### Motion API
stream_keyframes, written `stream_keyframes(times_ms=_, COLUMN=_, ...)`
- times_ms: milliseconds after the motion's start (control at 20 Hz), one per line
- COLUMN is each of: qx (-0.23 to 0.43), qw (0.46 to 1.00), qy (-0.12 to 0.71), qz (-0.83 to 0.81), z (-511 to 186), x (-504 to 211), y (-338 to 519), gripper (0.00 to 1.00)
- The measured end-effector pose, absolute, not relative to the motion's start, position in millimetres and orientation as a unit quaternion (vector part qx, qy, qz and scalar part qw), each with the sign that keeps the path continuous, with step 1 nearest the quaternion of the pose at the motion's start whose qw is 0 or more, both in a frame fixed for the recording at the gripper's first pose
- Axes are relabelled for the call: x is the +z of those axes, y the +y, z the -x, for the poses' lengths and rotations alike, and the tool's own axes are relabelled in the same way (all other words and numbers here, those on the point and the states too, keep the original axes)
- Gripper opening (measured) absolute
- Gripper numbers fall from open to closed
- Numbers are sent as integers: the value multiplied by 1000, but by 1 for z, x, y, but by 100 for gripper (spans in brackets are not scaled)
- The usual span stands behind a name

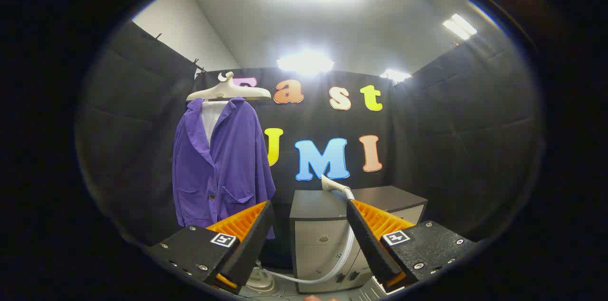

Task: Iron the clothes twice with a garment steamer, once on the left side and once on the right side.

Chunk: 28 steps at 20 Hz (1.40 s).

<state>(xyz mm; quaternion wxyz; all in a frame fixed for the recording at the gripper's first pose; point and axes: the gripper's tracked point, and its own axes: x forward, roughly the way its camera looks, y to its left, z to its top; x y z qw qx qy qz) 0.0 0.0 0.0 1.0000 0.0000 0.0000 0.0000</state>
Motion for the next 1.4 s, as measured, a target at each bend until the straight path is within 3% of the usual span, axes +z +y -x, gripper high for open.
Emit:
stream_keyframes(times_ms=1050, qx=-38, qw=999, qy=22, qz=13, z=-46, x=-3, y=-30, gripper=95)
stream_keyframes(times_ms=1400, qx=-26, qw=999, qy=28, qz=15, z=-108, x=8, y=-63, gripper=96)
